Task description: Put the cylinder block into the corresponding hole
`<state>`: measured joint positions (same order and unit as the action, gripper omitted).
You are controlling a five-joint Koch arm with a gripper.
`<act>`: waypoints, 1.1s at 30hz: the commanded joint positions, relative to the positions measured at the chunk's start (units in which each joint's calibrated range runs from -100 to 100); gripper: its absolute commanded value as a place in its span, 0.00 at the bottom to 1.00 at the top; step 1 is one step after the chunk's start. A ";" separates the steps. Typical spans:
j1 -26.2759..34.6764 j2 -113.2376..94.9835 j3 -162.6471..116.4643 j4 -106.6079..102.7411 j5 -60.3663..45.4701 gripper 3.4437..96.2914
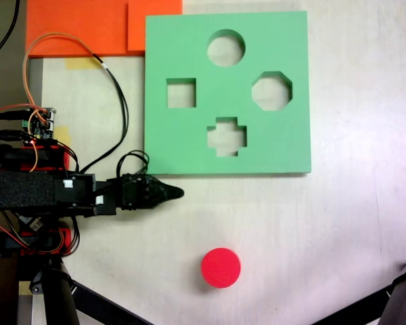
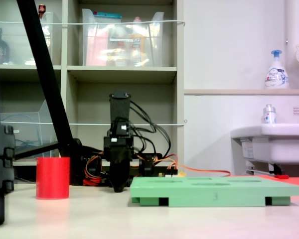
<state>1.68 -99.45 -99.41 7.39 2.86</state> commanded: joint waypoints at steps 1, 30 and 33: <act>-1.27 -0.55 -0.59 8.35 6.98 0.51; -7.96 4.48 -0.59 53.90 41.86 0.85; -8.84 25.15 -0.59 69.02 41.90 0.93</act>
<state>-6.72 -85.36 -99.61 61.63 44.91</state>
